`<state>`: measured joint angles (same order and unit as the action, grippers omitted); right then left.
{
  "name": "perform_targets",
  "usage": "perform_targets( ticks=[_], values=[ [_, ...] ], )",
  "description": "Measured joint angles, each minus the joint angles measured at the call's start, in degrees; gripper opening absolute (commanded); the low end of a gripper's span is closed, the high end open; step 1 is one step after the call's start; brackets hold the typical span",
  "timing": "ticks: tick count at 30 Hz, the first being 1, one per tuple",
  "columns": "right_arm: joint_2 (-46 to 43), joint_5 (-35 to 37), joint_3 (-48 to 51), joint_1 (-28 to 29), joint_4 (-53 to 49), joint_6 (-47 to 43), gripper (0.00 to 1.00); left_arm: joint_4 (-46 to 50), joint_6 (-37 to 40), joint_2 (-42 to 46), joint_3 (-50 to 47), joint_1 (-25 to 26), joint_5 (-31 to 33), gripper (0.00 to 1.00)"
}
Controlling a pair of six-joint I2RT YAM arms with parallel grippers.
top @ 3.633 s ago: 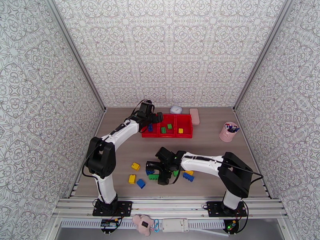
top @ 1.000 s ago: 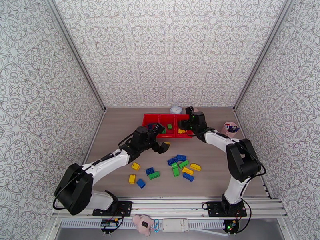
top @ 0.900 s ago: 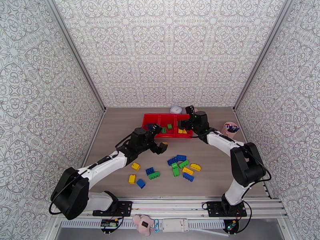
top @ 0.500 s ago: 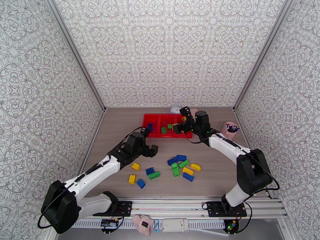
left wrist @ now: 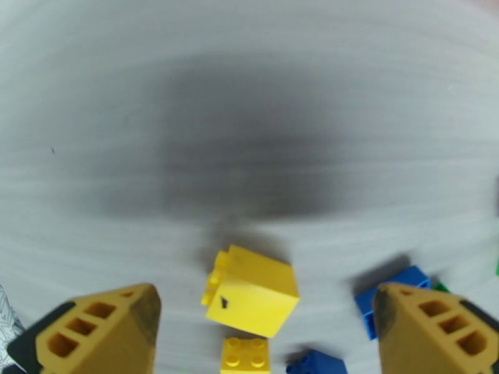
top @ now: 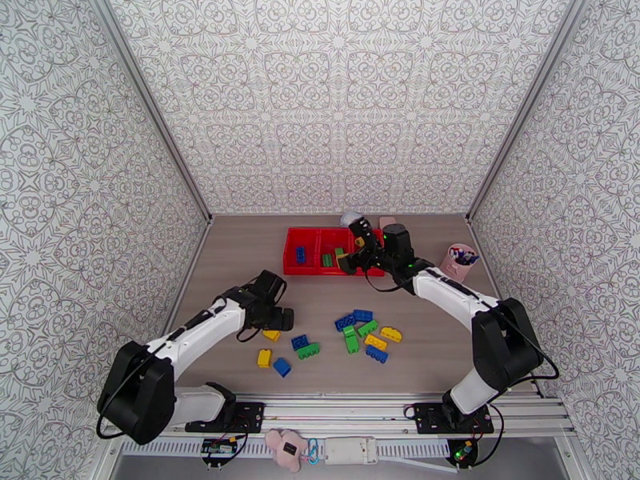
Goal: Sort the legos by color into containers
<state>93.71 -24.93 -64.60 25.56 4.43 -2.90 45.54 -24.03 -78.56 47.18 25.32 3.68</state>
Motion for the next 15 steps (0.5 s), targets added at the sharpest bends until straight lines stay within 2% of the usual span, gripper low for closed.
perform_targets(
  ticks=[6, 13, 15],
  values=[
    [0.02, 0.02, 0.0, 0.0, -0.02, 0.02, 0.94, 1.53, 0.31, -6.12, 0.72, -0.13, -1.01, 0.82],
    [0.04, 0.02, 0.0, 0.0, -0.07, 0.02, 0.94, 1.73, 0.7, -8.96, 0.83, -0.48, -1.05, 0.75],
    [0.04, 0.02, 0.0, 0.0, -0.24, 0.02, 0.94, 1.88, 0.72, -9.9, 1.03, -0.48, -1.05, 0.68]
  ],
)
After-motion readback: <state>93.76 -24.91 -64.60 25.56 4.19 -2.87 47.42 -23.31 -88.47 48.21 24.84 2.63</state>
